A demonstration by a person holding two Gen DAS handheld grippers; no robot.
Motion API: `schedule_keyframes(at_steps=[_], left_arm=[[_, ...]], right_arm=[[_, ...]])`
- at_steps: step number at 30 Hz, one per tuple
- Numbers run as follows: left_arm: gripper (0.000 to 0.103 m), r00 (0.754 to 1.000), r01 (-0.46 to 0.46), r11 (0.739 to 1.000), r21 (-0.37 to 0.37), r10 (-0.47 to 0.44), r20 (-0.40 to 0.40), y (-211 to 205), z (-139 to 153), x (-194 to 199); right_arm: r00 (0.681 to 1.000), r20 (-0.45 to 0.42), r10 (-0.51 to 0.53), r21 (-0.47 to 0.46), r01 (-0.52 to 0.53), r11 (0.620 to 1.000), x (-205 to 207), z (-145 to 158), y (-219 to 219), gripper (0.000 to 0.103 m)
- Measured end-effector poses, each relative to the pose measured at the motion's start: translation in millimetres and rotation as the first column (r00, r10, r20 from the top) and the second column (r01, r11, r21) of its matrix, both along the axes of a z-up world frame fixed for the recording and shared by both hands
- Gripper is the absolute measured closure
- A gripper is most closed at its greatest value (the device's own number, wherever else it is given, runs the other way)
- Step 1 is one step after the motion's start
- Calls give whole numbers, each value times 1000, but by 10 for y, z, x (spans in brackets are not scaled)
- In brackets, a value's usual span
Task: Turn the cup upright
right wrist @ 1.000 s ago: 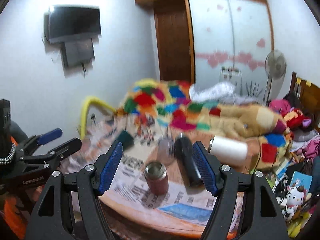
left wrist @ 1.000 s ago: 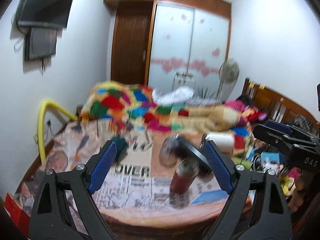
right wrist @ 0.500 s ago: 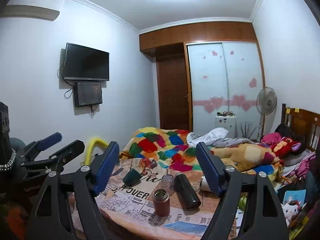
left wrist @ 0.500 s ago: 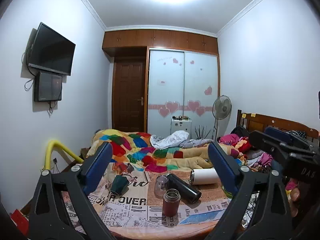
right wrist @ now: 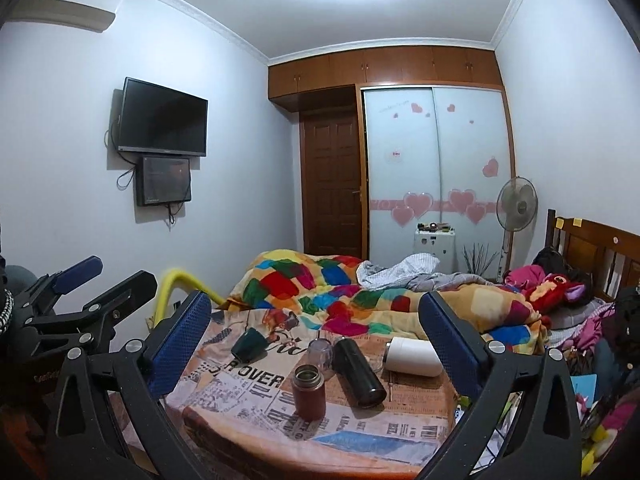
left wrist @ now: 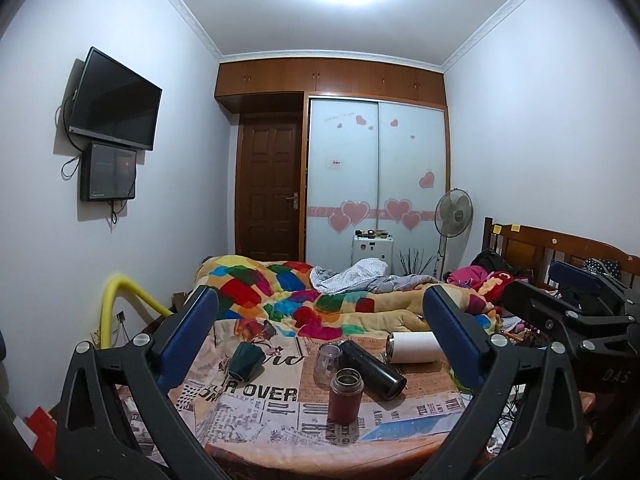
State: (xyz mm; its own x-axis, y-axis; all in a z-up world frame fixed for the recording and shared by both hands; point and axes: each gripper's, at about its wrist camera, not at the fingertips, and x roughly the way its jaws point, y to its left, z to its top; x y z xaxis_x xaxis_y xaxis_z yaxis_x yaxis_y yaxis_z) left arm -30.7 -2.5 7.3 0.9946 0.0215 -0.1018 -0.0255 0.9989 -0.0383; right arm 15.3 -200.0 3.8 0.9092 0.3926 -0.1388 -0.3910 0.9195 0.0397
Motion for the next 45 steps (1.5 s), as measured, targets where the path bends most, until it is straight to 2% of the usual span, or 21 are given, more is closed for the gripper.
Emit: schedule_keyframes(at_steps=[45], left_arm=[[0, 998, -13, 1000, 2, 13, -53, 5, -138, 159]], right_arm=[[999, -42, -12, -19, 11, 1000, 22, -43, -61, 0]])
